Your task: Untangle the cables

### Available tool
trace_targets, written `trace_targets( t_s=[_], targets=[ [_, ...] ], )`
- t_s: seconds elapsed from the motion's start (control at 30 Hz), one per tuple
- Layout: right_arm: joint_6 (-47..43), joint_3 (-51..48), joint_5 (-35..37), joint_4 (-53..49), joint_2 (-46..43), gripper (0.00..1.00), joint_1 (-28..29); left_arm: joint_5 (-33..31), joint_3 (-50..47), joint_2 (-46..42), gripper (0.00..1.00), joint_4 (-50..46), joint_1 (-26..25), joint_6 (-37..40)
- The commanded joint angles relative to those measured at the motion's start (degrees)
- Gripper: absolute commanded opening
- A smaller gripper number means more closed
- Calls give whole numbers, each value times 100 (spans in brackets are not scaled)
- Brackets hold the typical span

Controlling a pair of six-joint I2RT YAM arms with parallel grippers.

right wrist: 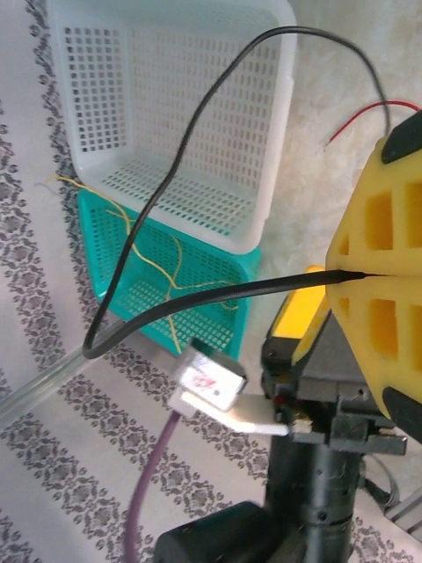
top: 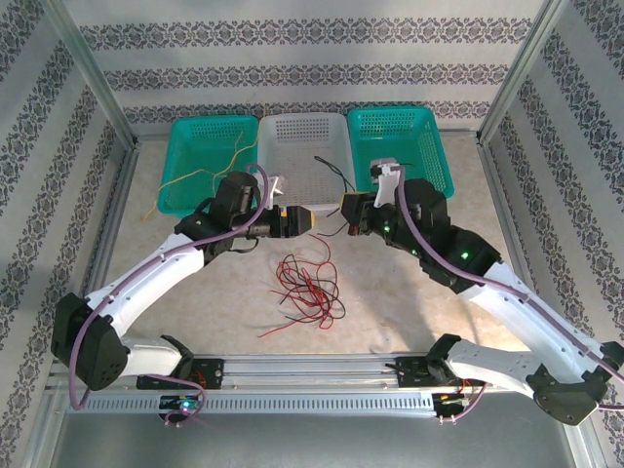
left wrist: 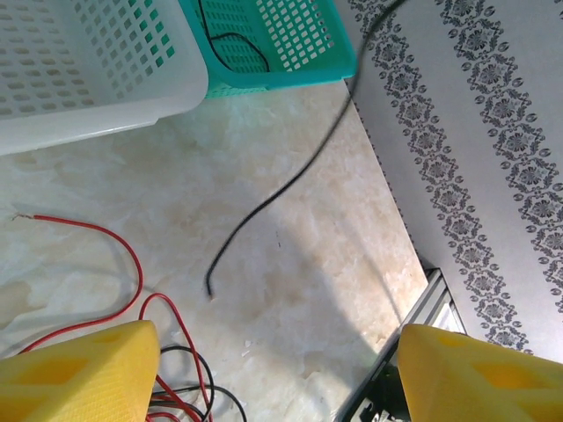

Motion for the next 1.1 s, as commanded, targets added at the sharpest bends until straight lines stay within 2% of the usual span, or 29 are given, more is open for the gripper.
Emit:
trace_targets(
  t_s=[0.0, 0.5, 0.87, 1.07],
  targets=[
    [8, 399, 186, -409, 76, 0, -103, 264, -85, -61, 70, 357, 59, 89],
    [145, 1510, -380, -644, 528, 0, -446, 878, -873, 205, 60, 2301, 29, -1125],
    [220, 1824, -766, -558, 649, 0, -627, 825, -1014, 406, 45, 2677, -11, -1375],
    [125, 1997, -705, -682, 707, 0, -661, 841, -1067, 474, 42, 2769, -11, -1446]
  ],
)
